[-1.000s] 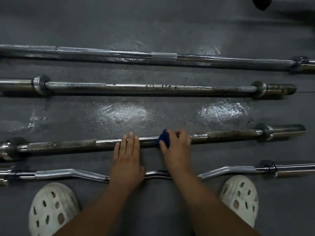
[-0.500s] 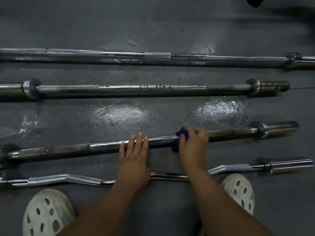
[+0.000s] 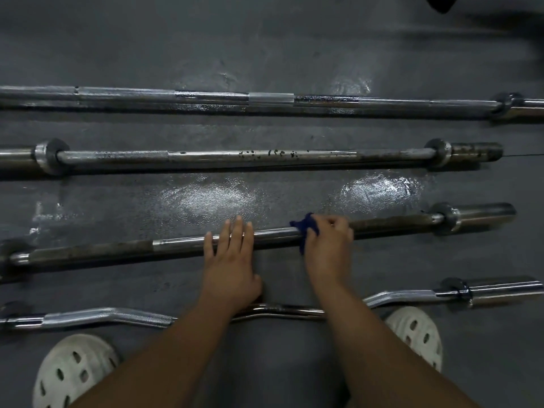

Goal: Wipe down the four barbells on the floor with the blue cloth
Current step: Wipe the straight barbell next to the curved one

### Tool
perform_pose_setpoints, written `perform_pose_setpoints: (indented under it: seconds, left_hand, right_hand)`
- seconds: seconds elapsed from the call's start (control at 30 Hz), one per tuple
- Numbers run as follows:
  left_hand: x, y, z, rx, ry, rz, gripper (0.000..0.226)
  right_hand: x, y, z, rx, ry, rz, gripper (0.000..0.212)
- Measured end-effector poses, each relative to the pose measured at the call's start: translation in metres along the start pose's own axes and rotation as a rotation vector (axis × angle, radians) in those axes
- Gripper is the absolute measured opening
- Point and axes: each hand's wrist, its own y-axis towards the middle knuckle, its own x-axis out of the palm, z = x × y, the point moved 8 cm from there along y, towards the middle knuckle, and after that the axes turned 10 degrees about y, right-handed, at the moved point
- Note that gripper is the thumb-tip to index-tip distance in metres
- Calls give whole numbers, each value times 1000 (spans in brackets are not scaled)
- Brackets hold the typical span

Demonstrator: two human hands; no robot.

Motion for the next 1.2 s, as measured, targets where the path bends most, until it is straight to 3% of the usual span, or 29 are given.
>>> perform_pose_setpoints:
  seconds: [0.13, 0.33, 0.5, 0.7, 0.93, 1.13, 1.2]
  left_hand:
    - [-4, -1, 7, 72, 4, 77, 104]
    - [-3, 7, 12, 48, 19, 32, 106]
    - [-10, 14, 9, 67, 14, 69, 105]
    - [-7, 12, 6, 68, 15, 42, 105]
    - [-5, -7, 10, 98, -11, 54, 106]
    - [3, -29, 15, 92, -4, 35, 107]
    - [5, -34, 18, 78, -10, 29, 106]
  right_hand:
    - [36, -25, -38, -285, 3, -166, 30]
    - [-11, 18, 17, 91, -14, 52, 23]
    - [30, -8, -37, -187, 25, -153, 26]
    - [-14, 31, 18, 135, -73, 47, 25]
    - [46, -8, -54, -145, -34, -306, 25]
    - [11, 3, -1, 16, -80, -114, 23]
    - [24, -17, -21, -56, -72, -152, 22]
